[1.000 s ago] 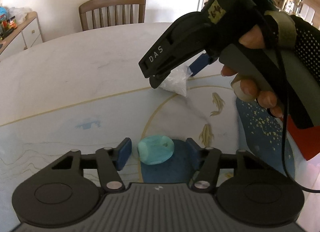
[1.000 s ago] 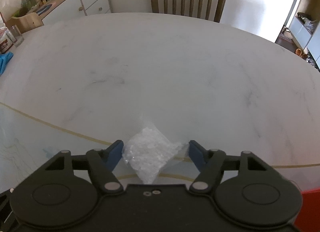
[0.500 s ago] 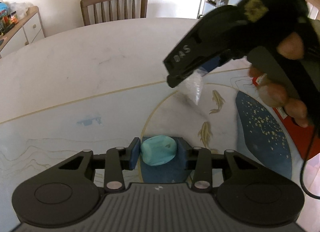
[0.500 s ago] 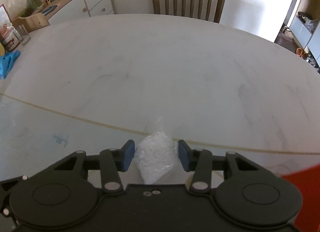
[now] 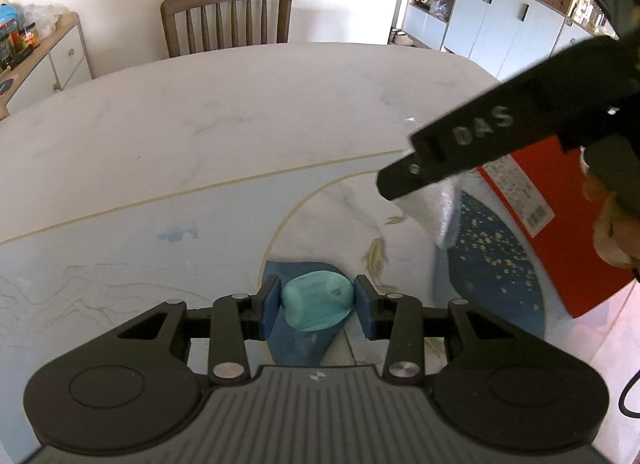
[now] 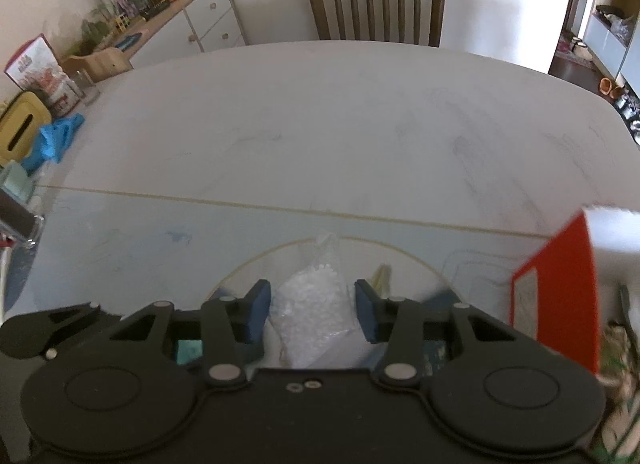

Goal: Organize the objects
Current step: 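Carry the teal soap and bead bag over the red shoebox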

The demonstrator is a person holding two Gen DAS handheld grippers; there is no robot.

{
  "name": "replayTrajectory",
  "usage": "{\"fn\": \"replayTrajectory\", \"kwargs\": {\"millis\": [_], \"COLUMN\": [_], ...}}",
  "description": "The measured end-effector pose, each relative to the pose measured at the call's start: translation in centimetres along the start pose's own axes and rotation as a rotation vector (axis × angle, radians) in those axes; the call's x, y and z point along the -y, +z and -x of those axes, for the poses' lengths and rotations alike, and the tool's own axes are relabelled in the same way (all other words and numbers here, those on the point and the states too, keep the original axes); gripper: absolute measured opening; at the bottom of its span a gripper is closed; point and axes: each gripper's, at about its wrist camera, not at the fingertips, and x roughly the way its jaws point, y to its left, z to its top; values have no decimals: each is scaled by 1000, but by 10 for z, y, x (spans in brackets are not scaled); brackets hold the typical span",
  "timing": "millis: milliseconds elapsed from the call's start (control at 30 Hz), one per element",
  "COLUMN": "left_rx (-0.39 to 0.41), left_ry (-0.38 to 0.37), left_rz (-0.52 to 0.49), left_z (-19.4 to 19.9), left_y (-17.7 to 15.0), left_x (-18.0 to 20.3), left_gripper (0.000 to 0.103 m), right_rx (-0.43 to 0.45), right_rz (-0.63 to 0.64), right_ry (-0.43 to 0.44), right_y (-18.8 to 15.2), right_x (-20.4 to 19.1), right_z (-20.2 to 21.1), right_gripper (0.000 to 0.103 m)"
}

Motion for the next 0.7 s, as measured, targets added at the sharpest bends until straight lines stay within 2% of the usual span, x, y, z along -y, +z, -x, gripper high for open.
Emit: {"fn": "replayTrajectory", "kwargs": {"millis": [433,700], "left_rx": [13,42], "left_ry": [-29,-61], "left_rz": [-26,-50], "left_z": [51,73], "left_y": [8,18], "left_x": [32,69], "left_gripper": [39,39], "right_rx": [88,134], "right_rz": [-40,-58], "right_ry": [39,27], "right_y": [-40,-67], "right_x": [26,55], "right_z": [83,126], "right_gripper": [44,44]}}
